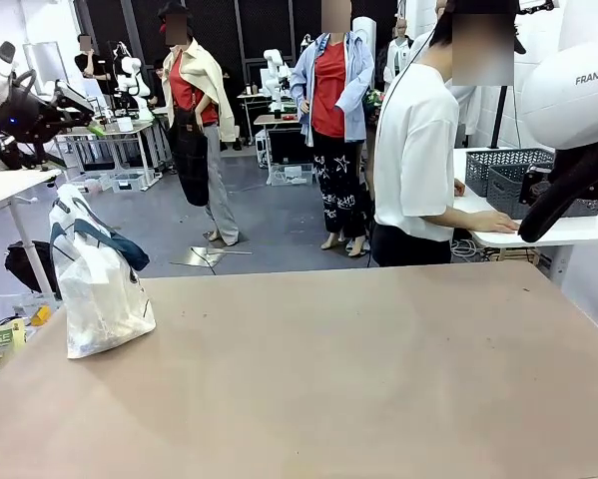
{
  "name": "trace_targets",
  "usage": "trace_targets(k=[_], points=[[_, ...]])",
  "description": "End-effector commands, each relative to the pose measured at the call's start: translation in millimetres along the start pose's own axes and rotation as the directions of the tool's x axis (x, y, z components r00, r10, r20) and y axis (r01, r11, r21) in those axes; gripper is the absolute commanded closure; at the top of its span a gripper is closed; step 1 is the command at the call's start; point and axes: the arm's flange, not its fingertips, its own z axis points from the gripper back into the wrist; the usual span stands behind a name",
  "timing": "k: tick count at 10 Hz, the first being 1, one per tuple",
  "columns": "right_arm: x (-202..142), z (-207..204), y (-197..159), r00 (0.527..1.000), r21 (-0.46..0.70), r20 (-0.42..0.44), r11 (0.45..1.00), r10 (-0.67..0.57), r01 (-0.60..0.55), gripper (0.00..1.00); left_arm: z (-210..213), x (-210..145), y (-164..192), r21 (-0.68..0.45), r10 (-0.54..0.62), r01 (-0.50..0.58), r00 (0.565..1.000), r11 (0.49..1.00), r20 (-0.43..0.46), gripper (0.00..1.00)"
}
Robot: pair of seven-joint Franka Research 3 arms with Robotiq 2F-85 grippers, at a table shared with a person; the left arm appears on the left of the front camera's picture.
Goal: Transfer purchased items from the store into the shopping bag.
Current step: Move the Reusable shopping bag to the right side of the table.
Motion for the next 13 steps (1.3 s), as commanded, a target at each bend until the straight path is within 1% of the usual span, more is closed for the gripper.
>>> trace_targets(k=[1,2,3,5,6,7,8,9,10,13], points=[[2,2,1,1.000,-0.022,-0.002,1.000,0.007,-0.007,0.00,4,-64,-16,0.009,-0.124,0.125,0.992,0.992,-0.028,0.00],[2,2,1,1.000,-0.022,-0.002,1.000,0.007,-0.007,0.00,7,-98,-28,0.012,-0.253,0.254,0.964,0.967,-0.083,0.00],[2,2,1,1.000,-0.022,-0.002,1.000,0.007,-0.007,0.00,5,-128,-40,0.038,-0.326,0.330,0.942,0.943,-0.079,0.00],[2,2,1,1.000,-0.022,-0.002,1.000,0.007,-0.007,0.00,-8,-170,-57,0.033,-0.433,0.439,0.894,0.898,-0.117,0.00],[2,2,1,1.000,-0.022,-0.002,1.000,0.007,-0.007,0.00,-21,-192,-69,0.017,-0.500,0.505,0.857,0.863,-0.124,0.00],[2,2,1,1.000,-0.022,-0.002,1.000,0.007,-0.007,0.00,-33,-212,-81,-0.037,-0.566,0.569,0.808,0.822,-0.164,0.00],[2,2,1,1.000,-0.022,-0.002,1.000,0.007,-0.007,0.00,-39,-227,-84,-0.046,-0.607,0.611,0.771,0.790,-0.194,0.00],[2,2,1,1.000,-0.022,-0.002,1.000,0.007,-0.007,0.00,-45,-236,-83,-0.030,-0.629,0.637,0.750,0.770,-0.204,0.00],[2,2,1,1.000,-0.022,-0.002,1.000,0.007,-0.007,0.00,-29,-224,-88,-0.026,-0.557,0.564,0.807,0.826,-0.197,0.00],[2,2,1,1.000,-0.022,-0.002,1.000,0.007,-0.007,0.00,-29,-224,-88,-0.026,-0.557,0.564,0.807,0.826,-0.197,0.00]])
